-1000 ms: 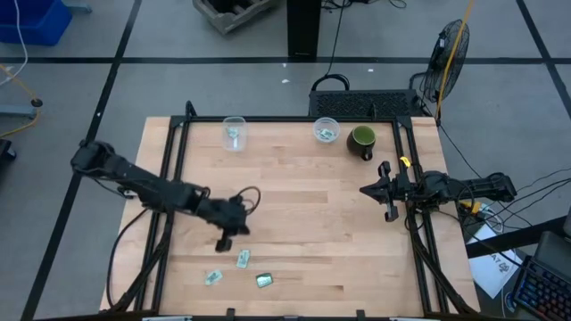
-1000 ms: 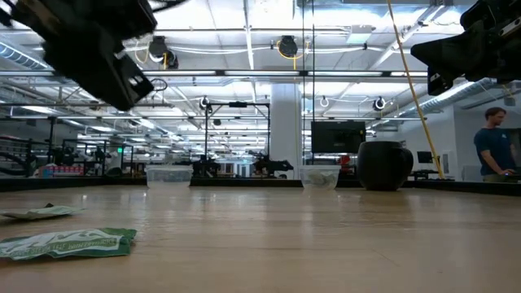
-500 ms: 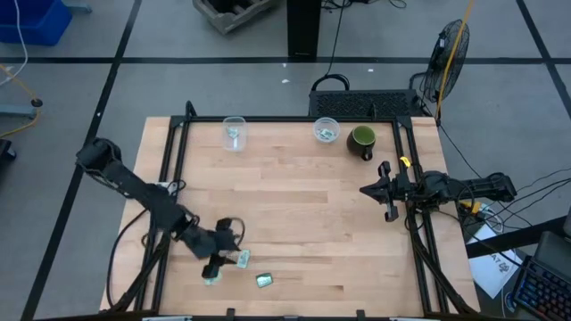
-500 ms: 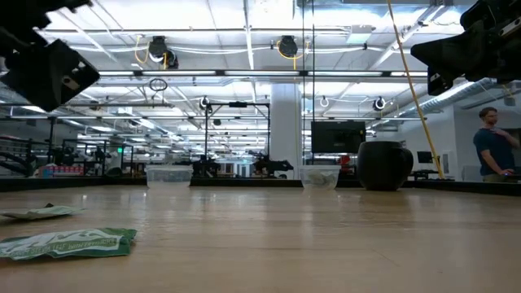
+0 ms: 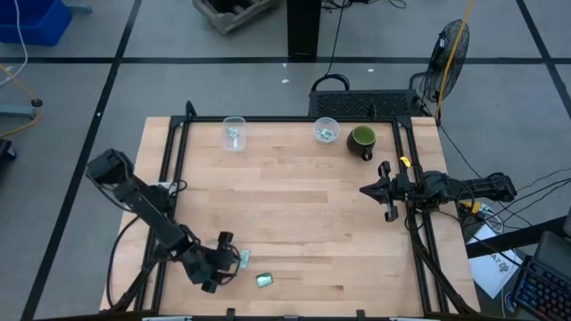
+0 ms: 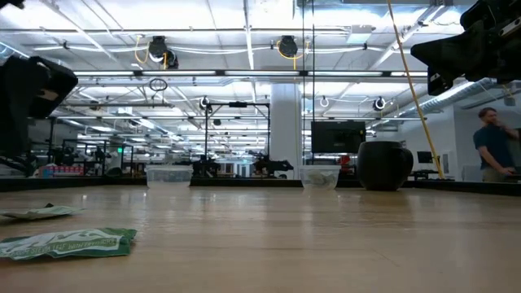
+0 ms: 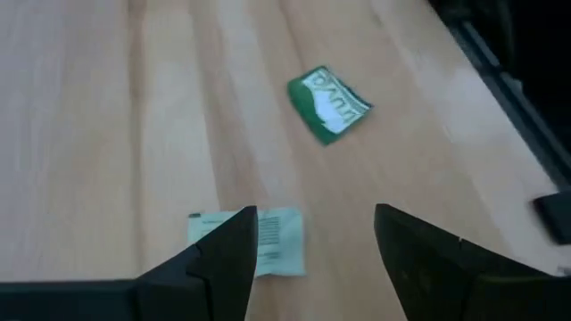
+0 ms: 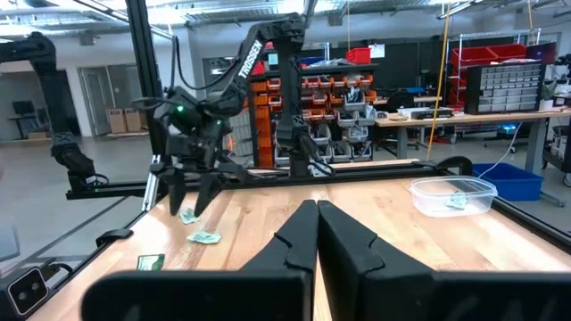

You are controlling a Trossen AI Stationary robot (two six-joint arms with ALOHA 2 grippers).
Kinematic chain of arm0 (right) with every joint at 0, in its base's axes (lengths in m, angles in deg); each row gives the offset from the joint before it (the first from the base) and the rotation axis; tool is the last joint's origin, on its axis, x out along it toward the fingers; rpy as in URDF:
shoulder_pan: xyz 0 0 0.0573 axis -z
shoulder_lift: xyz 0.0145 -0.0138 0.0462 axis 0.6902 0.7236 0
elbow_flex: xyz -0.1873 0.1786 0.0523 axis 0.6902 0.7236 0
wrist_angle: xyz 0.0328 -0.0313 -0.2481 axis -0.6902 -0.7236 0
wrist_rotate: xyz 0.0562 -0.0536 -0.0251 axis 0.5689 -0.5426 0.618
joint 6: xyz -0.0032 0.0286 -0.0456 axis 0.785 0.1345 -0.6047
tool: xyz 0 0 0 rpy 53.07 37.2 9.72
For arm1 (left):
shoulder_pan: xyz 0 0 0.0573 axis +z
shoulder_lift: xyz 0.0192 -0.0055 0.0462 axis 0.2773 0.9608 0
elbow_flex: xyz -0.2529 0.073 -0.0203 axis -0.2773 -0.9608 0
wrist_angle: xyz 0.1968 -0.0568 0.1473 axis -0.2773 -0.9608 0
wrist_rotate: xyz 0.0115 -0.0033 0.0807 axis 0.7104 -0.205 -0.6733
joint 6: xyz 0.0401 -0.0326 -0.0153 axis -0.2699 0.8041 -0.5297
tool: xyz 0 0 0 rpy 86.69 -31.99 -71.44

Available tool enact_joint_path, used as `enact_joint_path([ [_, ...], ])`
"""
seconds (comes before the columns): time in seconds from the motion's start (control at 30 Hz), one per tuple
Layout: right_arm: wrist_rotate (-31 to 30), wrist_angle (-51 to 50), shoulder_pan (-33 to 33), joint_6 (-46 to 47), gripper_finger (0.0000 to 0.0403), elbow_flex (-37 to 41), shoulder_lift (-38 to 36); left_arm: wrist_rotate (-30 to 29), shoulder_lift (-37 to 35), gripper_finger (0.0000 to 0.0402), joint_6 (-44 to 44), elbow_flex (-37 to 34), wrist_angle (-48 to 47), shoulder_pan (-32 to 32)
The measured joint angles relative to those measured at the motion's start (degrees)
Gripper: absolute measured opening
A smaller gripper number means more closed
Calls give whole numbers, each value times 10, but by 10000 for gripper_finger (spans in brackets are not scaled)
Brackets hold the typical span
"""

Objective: Pick and place items into bin
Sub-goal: Put the green stevia packet into the left transparent bin

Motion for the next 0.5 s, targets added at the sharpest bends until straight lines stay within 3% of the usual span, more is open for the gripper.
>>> enact_joint_path([
  [0.5,0,0,0,0,4,0,0,-15,86,232,-28,1,23,23],
])
